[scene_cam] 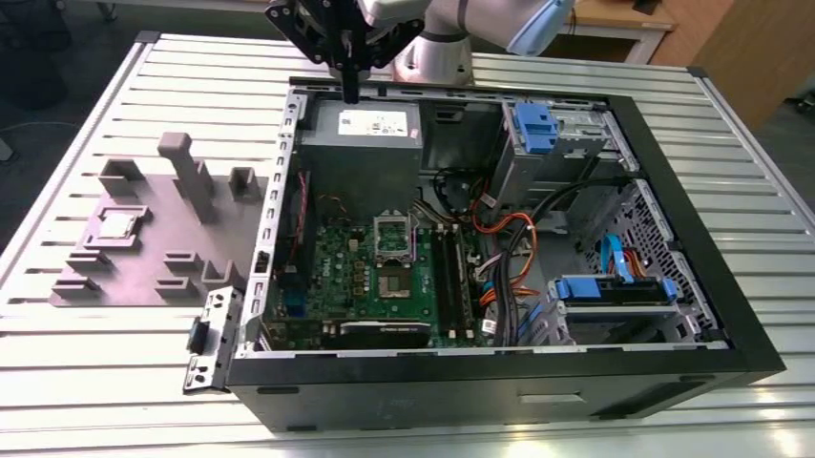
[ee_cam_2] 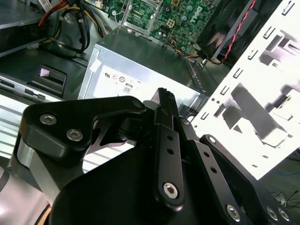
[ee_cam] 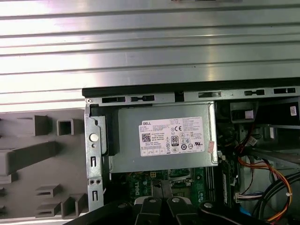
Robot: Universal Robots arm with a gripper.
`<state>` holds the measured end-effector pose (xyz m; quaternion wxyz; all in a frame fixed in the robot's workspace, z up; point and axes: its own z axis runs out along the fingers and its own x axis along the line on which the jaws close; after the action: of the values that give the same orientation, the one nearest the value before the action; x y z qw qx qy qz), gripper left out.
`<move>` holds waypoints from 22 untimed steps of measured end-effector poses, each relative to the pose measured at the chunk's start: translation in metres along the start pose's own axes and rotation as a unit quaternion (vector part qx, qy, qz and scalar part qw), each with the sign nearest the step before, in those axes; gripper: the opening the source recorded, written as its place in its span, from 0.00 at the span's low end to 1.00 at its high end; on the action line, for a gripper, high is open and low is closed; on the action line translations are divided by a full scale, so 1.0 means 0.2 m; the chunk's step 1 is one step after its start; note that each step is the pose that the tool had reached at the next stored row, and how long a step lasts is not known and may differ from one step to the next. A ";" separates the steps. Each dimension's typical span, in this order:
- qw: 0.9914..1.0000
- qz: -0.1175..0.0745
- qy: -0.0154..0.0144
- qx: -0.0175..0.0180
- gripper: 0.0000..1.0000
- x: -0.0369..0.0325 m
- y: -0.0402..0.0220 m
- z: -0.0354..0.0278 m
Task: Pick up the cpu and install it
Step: 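Reach for the cpu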
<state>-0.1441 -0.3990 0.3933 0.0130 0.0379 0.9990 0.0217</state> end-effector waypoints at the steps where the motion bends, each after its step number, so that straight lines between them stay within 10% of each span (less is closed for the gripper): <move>1: 1.000 0.000 0.000 0.000 0.11 0.003 0.000 0.000; 22: 1.000 0.000 0.000 0.000 0.11 0.067 -0.005 -0.002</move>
<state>-0.1576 -0.3989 0.3933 0.0130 0.0379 0.9990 0.0217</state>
